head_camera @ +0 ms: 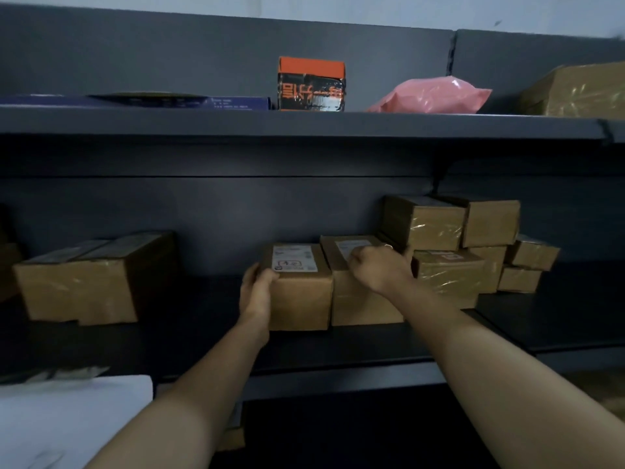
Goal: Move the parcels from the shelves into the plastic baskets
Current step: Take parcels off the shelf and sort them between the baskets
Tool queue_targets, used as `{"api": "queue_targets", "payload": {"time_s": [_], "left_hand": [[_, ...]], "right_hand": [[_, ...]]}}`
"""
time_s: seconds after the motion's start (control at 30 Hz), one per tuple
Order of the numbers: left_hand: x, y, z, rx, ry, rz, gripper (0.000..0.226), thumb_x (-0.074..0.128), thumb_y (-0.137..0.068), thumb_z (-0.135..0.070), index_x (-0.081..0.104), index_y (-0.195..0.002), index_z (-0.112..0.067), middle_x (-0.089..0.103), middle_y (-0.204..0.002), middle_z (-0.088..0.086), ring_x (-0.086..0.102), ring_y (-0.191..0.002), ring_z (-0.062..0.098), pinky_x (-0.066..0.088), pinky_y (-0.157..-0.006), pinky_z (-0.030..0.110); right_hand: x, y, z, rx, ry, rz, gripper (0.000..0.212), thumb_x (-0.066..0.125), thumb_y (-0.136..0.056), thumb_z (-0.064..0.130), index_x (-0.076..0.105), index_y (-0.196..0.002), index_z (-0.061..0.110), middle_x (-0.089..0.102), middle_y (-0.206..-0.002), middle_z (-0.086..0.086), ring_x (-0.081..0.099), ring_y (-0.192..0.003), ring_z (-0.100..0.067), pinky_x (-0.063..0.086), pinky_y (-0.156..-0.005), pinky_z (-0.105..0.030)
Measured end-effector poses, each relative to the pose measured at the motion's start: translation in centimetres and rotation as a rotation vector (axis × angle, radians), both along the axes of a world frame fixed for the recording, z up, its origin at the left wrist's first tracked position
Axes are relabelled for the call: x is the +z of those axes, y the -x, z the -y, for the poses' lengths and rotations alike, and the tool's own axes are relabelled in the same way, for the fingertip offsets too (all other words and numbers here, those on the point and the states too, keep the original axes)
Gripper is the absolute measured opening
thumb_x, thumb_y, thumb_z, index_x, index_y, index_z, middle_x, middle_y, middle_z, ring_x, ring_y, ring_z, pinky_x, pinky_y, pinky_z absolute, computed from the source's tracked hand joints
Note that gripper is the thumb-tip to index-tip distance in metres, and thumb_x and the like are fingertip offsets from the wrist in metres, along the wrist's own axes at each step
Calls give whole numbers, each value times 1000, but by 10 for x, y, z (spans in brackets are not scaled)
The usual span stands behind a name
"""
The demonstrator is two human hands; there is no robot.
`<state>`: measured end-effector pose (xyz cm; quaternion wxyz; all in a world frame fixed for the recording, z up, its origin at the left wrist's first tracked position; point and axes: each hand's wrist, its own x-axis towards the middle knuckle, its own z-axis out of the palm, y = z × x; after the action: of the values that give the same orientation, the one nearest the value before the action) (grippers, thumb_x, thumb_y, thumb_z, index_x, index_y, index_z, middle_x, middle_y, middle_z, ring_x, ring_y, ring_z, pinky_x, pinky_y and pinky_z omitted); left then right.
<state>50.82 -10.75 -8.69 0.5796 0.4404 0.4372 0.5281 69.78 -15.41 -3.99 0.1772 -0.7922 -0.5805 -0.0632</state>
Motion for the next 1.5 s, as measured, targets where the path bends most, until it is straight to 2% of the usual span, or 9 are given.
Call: {"api": "queue_targets", "payload": {"time_s": [0.17, 0.4, 0.63, 0.73, 0.9, 1.03, 1.2, 1.4, 1.5], "left_hand": [[5, -2, -3, 40, 86, -21, 44, 57, -85, -39, 56, -123, -19, 61, -113, 13, 58, -103, 34, 49, -92, 48], [3, -6, 3, 29, 183, 0, 48, 65, -82, -46, 47, -118, -20, 56, -105, 12, 56, -104, 32, 46, -98, 44], [-1, 15, 15, 141, 156, 30, 36, 63, -82, -42, 46, -106, -22, 55, -88, 7, 56, -98, 29, 48, -94, 44], [-5, 24, 22, 171, 146, 51, 38, 63, -81, -43, 43, -104, -22, 54, -91, 7, 55, -101, 29, 47, -97, 46], [-14, 37, 35, 171, 107, 153, 36, 65, -78, -41, 53, -107, -23, 60, -104, 7, 58, -100, 26, 48, -94, 45], [-15, 43, 54, 68, 64, 245, 41, 68, -70, -44, 65, -107, -27, 66, -113, 8, 62, -104, 27, 50, -93, 46], [-4, 50, 90, -162, -11, 317, 45, 61, -80, -46, 58, -123, -30, 64, -120, 2, 61, -109, 21, 54, -72, 36], [-7, 33, 146, -413, 35, 246, 53, 60, -84, -41, 45, -134, -31, 60, -123, 4, 58, -108, 22, 53, -67, 37], [-11, -1, 184, -590, 93, 144, 40, 56, -87, -39, 51, -126, -29, 62, -115, 5, 59, -100, 22, 51, -69, 37]], "right_hand": [[-9, -19, 19, -53, -263, -237, 28, 54, -94, 29, 64, -118, 20, 61, -122, -9, 56, -114, -30, 47, -95, -41], [-12, -25, 25, -202, -268, -617, 49, 63, -90, 38, 56, -125, 3, 53, -129, -19, 53, -115, -32, 45, -91, -33], [-25, -12, 28, -176, -401, -1080, 55, 64, -83, 46, 60, -120, 7, 59, -122, -14, 56, -109, -33, 45, -98, -48], [-35, -1, 32, -150, -410, -1256, 64, 62, -77, 56, 57, -126, 16, 58, -121, -10, 54, -109, -32, 43, -100, -48], [-33, 12, 53, 39, -389, -1490, 48, 62, -85, 41, 47, -131, 35, 55, -112, -4, 54, -103, -27, 46, -97, -51], [-24, 18, 82, 114, -472, -1449, 42, 60, -88, 35, 41, -126, 29, 55, -109, -1, 54, -99, -22, 46, -97, -50], [-5, 26, 128, -26, -585, -1412, 68, 66, -81, 40, 39, -140, 20, 54, -124, -2, 52, -111, -24, 45, -99, -48], [-11, 16, 232, -149, -637, -1407, 34, 62, -83, 45, 53, -111, 28, 60, -110, -3, 57, -105, -24, 48, -97, -45], [-27, -3, 294, -318, -691, -1412, 36, 64, -77, 50, 55, -105, 28, 62, -110, -2, 59, -103, -23, 51, -94, -43]]}}
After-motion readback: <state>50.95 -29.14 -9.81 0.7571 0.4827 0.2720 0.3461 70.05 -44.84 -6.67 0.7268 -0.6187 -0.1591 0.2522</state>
